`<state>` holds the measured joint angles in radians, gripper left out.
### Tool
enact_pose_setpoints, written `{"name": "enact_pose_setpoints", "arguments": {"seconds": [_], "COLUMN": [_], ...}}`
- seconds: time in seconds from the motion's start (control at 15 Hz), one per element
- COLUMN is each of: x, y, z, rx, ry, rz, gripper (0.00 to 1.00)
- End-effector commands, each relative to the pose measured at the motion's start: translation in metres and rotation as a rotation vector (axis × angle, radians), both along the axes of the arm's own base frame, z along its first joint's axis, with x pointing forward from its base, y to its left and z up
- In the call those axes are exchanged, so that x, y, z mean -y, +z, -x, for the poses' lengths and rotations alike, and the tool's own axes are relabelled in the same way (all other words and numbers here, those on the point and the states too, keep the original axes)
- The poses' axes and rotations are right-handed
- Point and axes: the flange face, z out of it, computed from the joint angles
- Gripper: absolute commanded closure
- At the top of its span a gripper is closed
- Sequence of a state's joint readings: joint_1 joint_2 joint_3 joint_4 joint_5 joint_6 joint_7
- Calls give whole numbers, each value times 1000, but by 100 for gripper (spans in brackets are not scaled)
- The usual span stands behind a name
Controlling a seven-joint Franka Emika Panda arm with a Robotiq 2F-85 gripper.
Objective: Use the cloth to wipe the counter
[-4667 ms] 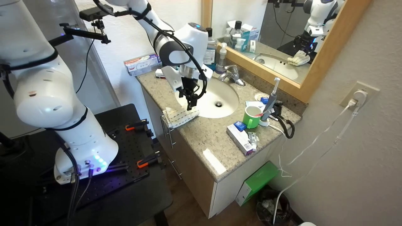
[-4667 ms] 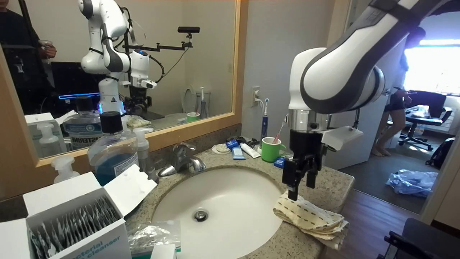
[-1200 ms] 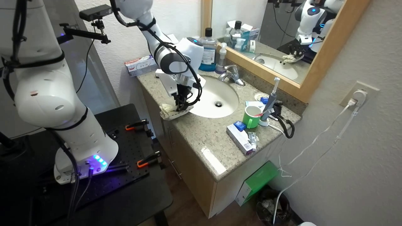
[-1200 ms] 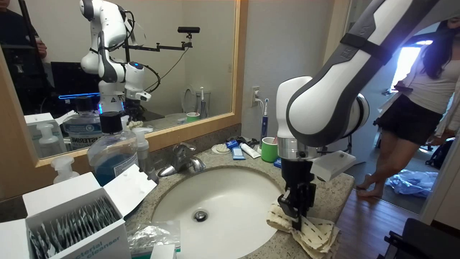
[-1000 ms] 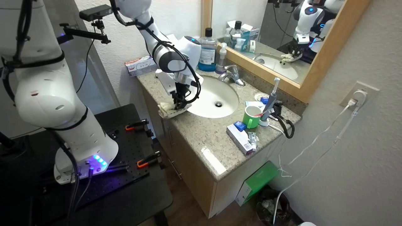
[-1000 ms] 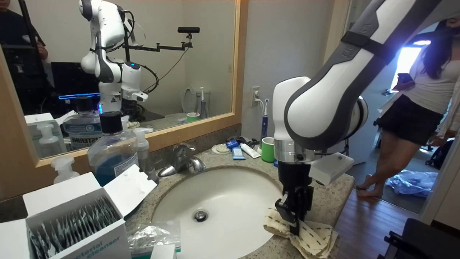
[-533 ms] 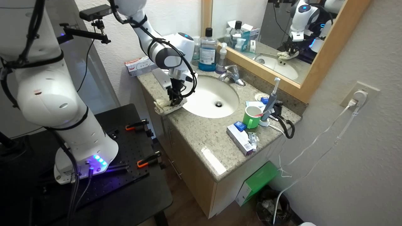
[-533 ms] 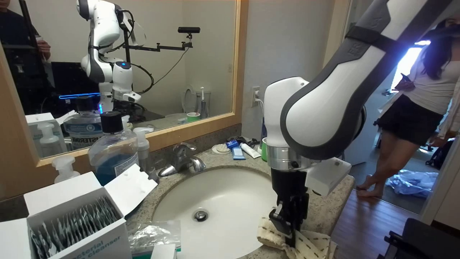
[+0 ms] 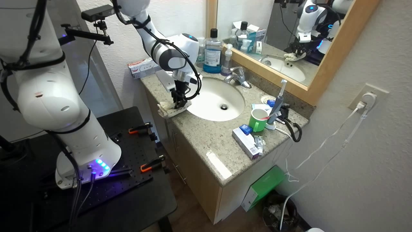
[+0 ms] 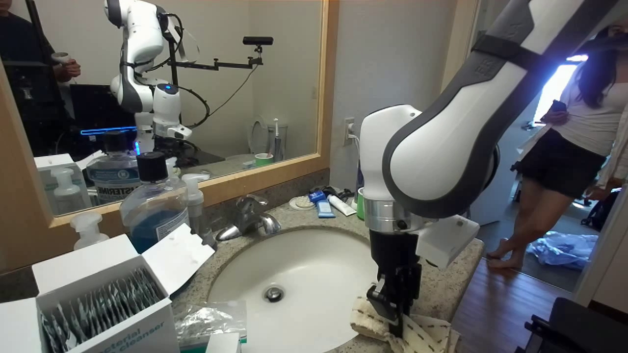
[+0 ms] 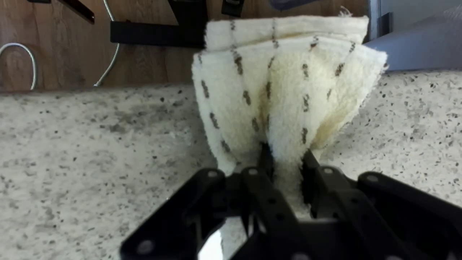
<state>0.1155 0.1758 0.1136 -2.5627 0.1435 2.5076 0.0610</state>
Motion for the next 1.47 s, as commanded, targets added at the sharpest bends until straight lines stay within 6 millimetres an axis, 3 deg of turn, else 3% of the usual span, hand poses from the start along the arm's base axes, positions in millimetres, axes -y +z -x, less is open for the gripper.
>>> {"name": "enact_pose_setpoints", "arguments": {"seconds": [0.0, 0.73, 0.8, 0.87, 0.93, 1.27, 1.33, 1.4], "x": [-21, -94, -96, -85, -88, -86, -87, -91], "y": [-3, -2, -1, 0, 0, 0, -1, -3], "z": [-1, 6, 7, 7, 7, 7, 6, 6], "rx": [-4, -14, -14, 2, 3, 3, 0, -3], "ry": [8, 93, 105, 100, 103, 99, 98, 100], "rz": [2, 46, 51, 30, 32, 32, 26, 24], "gripper": [95, 95, 95, 95, 81, 81, 95, 95]}}
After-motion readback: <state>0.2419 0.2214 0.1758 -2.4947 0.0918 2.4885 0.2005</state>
